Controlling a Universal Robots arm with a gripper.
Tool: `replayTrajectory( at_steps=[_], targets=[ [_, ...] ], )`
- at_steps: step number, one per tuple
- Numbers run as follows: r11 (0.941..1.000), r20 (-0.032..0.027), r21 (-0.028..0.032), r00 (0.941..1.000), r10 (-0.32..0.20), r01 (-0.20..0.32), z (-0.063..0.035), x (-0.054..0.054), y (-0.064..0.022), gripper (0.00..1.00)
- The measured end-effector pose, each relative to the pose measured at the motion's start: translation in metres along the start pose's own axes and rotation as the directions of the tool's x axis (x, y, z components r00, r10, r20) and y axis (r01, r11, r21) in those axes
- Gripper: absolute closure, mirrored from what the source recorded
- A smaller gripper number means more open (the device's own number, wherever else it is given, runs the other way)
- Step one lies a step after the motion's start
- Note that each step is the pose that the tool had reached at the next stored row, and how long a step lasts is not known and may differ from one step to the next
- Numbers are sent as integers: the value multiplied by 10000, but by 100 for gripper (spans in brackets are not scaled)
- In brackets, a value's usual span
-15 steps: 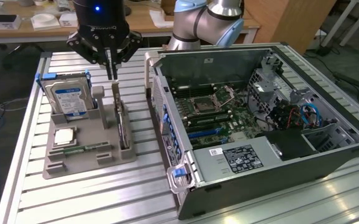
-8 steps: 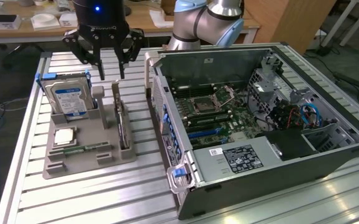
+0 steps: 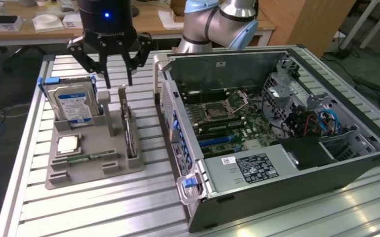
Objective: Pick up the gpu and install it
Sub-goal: 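Pick up the gpu and move the gpu toward the slot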
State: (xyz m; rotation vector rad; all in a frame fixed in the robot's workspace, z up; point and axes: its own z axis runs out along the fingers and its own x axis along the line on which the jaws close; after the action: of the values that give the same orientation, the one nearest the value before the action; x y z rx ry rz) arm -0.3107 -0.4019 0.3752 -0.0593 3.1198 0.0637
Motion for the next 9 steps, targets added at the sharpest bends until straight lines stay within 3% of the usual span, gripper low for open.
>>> replayTrajectory(
  at_steps=[9],
  targets=[
    [9997,-11,19,9997,-241,241,157,4,-6,53]
  ],
)
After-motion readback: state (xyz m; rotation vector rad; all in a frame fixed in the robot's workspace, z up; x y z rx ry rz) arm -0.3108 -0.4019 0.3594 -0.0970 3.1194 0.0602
